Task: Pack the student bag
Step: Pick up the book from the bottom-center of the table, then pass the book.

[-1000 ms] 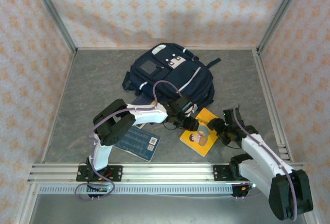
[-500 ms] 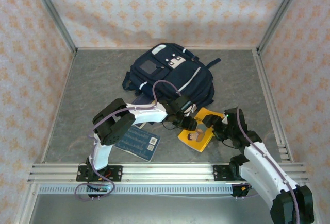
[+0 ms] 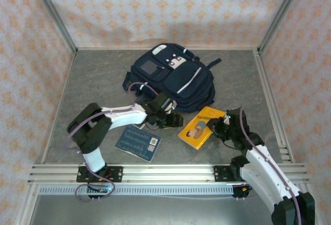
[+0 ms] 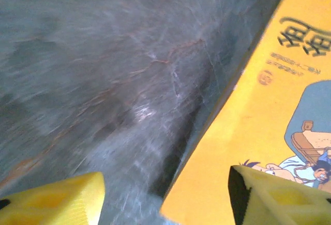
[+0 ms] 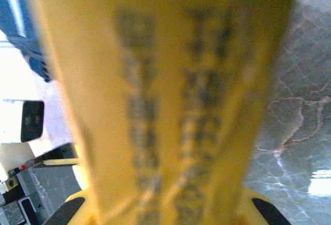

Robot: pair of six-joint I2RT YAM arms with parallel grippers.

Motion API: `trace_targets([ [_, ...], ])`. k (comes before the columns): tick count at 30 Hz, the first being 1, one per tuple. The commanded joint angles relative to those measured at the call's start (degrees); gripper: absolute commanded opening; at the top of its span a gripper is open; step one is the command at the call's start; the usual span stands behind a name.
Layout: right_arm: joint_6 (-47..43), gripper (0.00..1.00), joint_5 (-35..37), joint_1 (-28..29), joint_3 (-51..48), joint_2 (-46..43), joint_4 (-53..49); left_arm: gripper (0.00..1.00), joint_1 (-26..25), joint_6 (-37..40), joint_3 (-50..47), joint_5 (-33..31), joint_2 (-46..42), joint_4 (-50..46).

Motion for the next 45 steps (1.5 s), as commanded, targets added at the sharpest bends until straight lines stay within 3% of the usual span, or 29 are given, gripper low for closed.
trace_targets([
  [1, 7.55, 0.03, 1.78, 0.29, 2.11, -4.18, 7.84, 0.72, 0.59, -9.92, -3.28, 0.13, -7.55, 5.95],
  [7, 18.94, 0.0, 7.05, 0.6, 3.29, -6.32, 17.84, 0.94, 0.95, -25.0, -8.72, -3.93, -17.32, 14.56],
  [10, 21.99, 0.0, 11.14, 2.08, 4.58, -6.32, 21.7, 0.99, 0.95, -30.45, -9.85, -5.62, -20.52, 18.84],
  [17, 24.02, 0.0, 18.98, 6.24, 7.99, -5.65, 25.77, 1.0, 0.38, -37.15, -10.78, -10.43, -24.74, 22.79],
  [25, 26.21, 0.0, 23.19, 9.52, 7.13, -3.76, 33.07, 0.94, -2.06, -42.06, -9.27, -11.95, -20.24, 33.49],
  [29, 26.31, 0.0, 24.13, 11.18, 6.97, -2.4, 34.98, 0.81, -3.58, -42.51, -8.36, -12.88, -17.53, 37.73],
  [35, 27.0, 0.0, 25.14, 13.13, 5.9, -1.23, 37.86, 0.52, -4.94, -42.25, -8.21, -14.89, -15.43, 40.84],
  [39, 27.09, 0.0, 25.96, 14.1, 5.0, -1.15, 38.09, 0.29, -4.93, -40.57, -7.84, -15.33, -15.72, 40.97],
  [42, 27.1, 0.0, 25.77, 14.14, 4.5, -1.14, 37.86, 0.03, -4.77, -39.3, -7.68, -15.77, -16.65, 39.9],
  [44, 26.57, 0.0, 25.46, 14.15, 4.41, -1.14, 36.72, 0.0, -4.4, -37.89, -7.29, -15.69, -17.51, 37.73],
  [45, 25.53, 0.06, 25.26, 14.15, 4.84, -1.14, 35.31, 0.0, -3.94, -36.7, -6.85, -15.07, -17.94, 36.22],
])
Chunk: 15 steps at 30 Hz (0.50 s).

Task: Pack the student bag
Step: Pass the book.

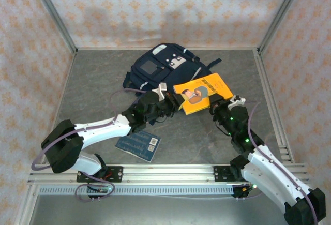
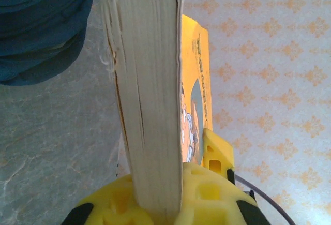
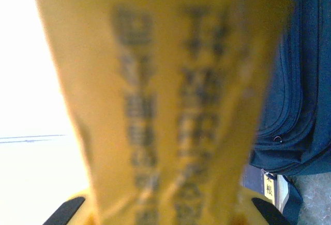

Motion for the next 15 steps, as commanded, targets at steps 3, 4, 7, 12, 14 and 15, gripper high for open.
trace_targets([
  [3, -7.2, 0.5, -0.71, 0.64, 5.08, -0.82, -6.5, 0.0, 3.01, 6.59, 2.37, 2.03, -4.14, -5.28],
  [4, -9.79, 0.6, -0.6, 0.64, 7.16, -0.56, -11.35, 0.0, 4.07, 8.12, 2.26, 2.88, -5.23, -6.75],
  [7, -15.19, 0.8, 1.0, 0.64, 12.31, 0.11, -24.74, 0.0, 7.98, 15.35, 2.15, 5.08, -9.82, -15.16],
  [12, -26.55, 1.0, -1.01, 0.4, 14.55, 0.39, -32.9, 0.0, 13.89, 25.9, 1.21, 16.16, -13.89, -21.44],
  [14, -31.79, 1.0, -4.3, -0.41, 15.84, 1.52, -34.7, 0.0, 15.95, 30.1, 1.12, 21.21, -14.48, -23.51],
  [15, -34.03, 1.0, -6.32, -1.16, 16.46, 2.05, -35.44, 0.0, 17.52, 31.29, 0.4, 24.39, -14.46, -23.32],
])
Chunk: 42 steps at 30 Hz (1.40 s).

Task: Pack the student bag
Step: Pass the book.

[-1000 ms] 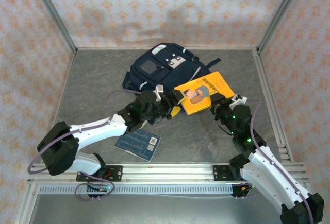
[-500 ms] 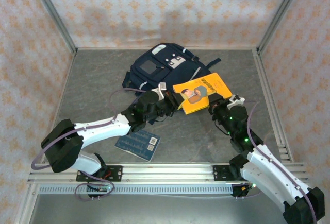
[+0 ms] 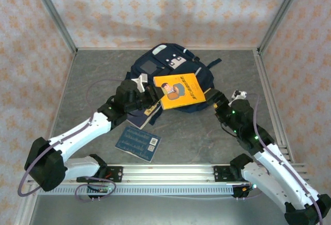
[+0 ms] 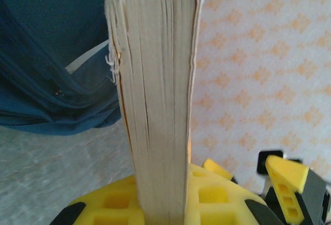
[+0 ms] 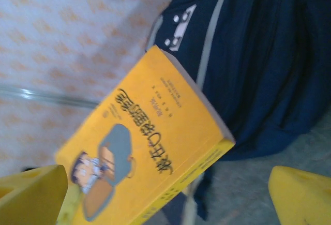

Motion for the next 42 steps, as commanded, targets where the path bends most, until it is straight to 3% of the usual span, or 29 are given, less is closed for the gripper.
trace_targets([
  [1, -12.75, 0.99, -6.41, -2.1, 2.65, 1.58, -7.69, 0.0, 3.52, 8.82, -1.34, 14.66, -1.48, 0.83],
  [3, -16.44, 0.99, -11.29, -5.09, 3.96, 2.99, -9.75, 0.0, 5.73, 6.63, -4.14, 20.61, -1.67, 6.93],
  [5, -18.75, 1.0, -16.19, -8.58, 4.79, 4.02, -10.9, 0.0, 6.02, 7.46, -4.25, 23.61, -2.32, 6.99],
  [8, -18.51, 0.99, -31.2, -14.18, 3.84, 6.95, -6.86, 0.0, 6.04, 8.49, -4.71, 25.44, -5.18, 6.22],
  [11, -15.95, 0.99, -40.68, -15.2, 2.31, 9.4, -1.13, 0.0, 6.01, 9.06, -4.93, 26.42, -7.67, 5.03],
  [14, -11.82, 0.99, -45.44, -15.24, -0.25, 9.75, 6.0, 0.0, 6.01, 8.78, -5.15, 27.06, -9.01, 4.62],
  [21, -4.01, 0.99, -48.89, -15.36, -6.03, 9.55, 17.96, 0.0, 6.01, 6.79, -5.81, 27.5, -9.69, 6.76],
  [25, 2.43, 0.88, -51.15, -15.32, -8.53, 8.66, 27.36, 0.0, 6.02, 6.66, -5.81, 27.58, -9.08, 6.44],
  [42, 4.16, 0.47, -53.05, -15.37, -6.41, 6.25, 28.9, 0.0, 5.93, 8.1, -5.65, 27.95, -7.98, 4.33],
])
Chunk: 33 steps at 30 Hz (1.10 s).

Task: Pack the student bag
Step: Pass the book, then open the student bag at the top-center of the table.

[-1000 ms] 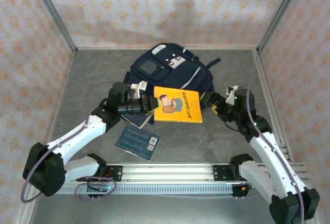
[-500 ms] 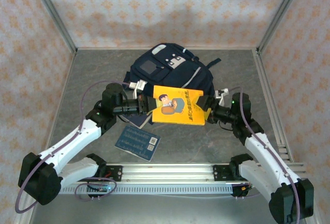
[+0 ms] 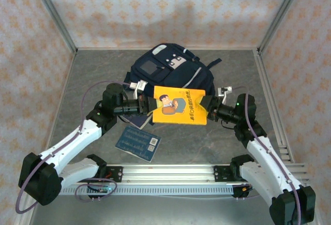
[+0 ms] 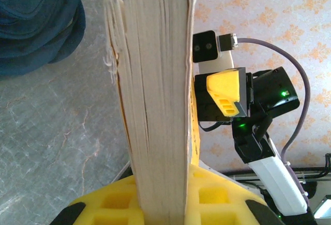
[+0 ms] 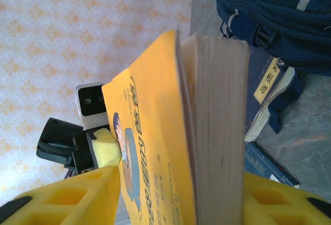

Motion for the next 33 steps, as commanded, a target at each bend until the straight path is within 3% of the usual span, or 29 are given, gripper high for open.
trace_targets([
  [1, 0.57, 0.43, -2.5, 0.08, 1.99, -0.71, 4.58, 0.0, -0.08, 1.23, 0.62, 2.7, 0.27, 3.54],
  [8, 3.34, 0.23, -3.63, 0.1, 0.63, -0.79, 9.7, 0.0, -0.17, 2.0, 1.18, 2.79, 1.4, 2.37],
  [11, 4.02, 0.23, -4.85, 0.1, -0.18, -1.66, 11.75, 0.01, -0.11, 4.16, 2.9, 1.53, 2.03, -2.11],
  [13, 4.22, 0.22, -5.35, 0.03, -0.26, -2.08, 11.96, 0.09, -0.07, 7.13, 5.13, -0.66, 2.58, -7.46],
  [15, 1.27, 0.12, -3.45, 0.02, 0.73, -3.31, 6.71, 0.26, -0.01, 12.03, 8.88, -4.59, 3.86, -16.53],
  [16, -1.79, 0.01, -0.97, -0.03, 1.89, -4.53, 1.18, 0.34, 0.0, 13.57, 10.54, -5.84, 4.65, -18.96],
  [20, -13.92, 0.0, 16.14, -0.6, 9.12, -8.76, -24.17, 0.54, 0.01, 18.26, 17.74, -11.64, 9.04, -27.54],
  [23, -18.34, 0.0, 30.26, -0.71, 14.33, -9.82, -38.05, 0.59, -0.06, 21.55, 24.25, -18.11, 13.71, -34.19],
  [26, -20.02, 0.0, 38.87, -0.69, 17.03, -11.06, -44.78, 0.62, -0.88, 25.56, 32.15, -24.03, 20.22, -39.71],
  [33, -25.25, 0.0, 58.66, -0.69, 21.96, -15.45, -56.47, 0.66, -12.47, 36.82, 58.95, -43.63, 40.49, -55.0],
])
